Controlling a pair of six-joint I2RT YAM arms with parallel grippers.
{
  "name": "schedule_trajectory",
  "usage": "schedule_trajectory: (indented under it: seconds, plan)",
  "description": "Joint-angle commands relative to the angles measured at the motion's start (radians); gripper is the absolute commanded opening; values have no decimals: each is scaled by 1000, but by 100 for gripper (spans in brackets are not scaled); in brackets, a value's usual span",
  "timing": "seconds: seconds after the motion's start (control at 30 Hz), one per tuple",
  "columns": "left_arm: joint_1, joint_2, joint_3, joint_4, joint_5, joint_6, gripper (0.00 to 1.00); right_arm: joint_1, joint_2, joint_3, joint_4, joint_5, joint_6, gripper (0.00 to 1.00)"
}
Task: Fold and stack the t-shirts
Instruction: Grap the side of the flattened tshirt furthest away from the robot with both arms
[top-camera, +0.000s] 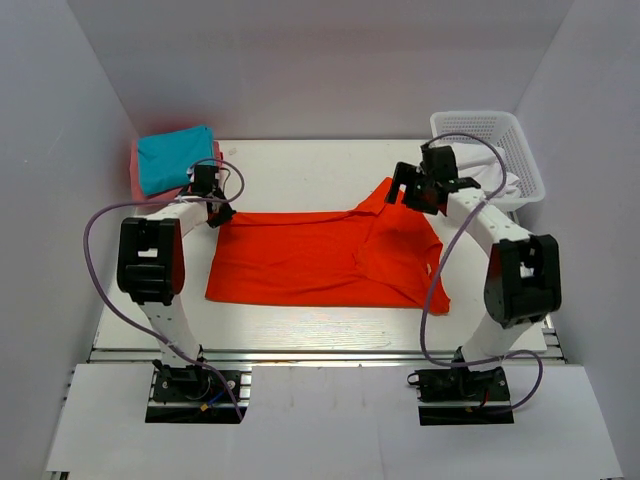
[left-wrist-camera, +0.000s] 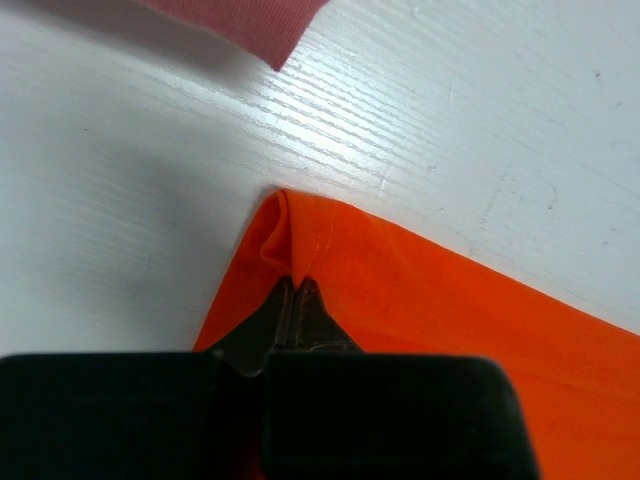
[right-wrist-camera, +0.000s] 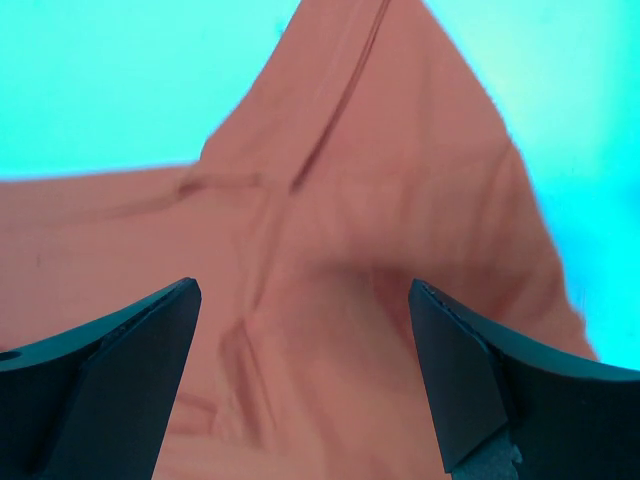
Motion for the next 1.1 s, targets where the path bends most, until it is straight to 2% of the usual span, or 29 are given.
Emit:
schedule_trajectory:
  seconds: [0.0, 0.1, 0.2, 0.47, 0.5, 0.63, 1.07]
  plan:
    - [6, -104, -9, 39, 7, -9, 0, -5, 101, 155, -3, 78, 37, 90]
    - [6, -104, -9, 39, 17, -9, 0, -7, 210, 221, -14, 98, 45, 90]
    - [6, -104, 0, 39, 26, -9, 0, -7, 342, 356, -28, 166, 38, 90]
    - [6, -114, 1, 48, 45, -9, 0, -30, 608, 697, -29, 150, -64, 80]
    - [6, -114, 1, 48, 45, -9, 0, -33, 643, 710, -22, 150, -65, 80]
    - [6, -104, -10, 69, 45, -9, 0, -48, 707, 763, 21, 124, -78, 66]
    - [6, -94, -10, 69, 36, 0, 0, -75, 767, 767, 44, -17, -87, 56]
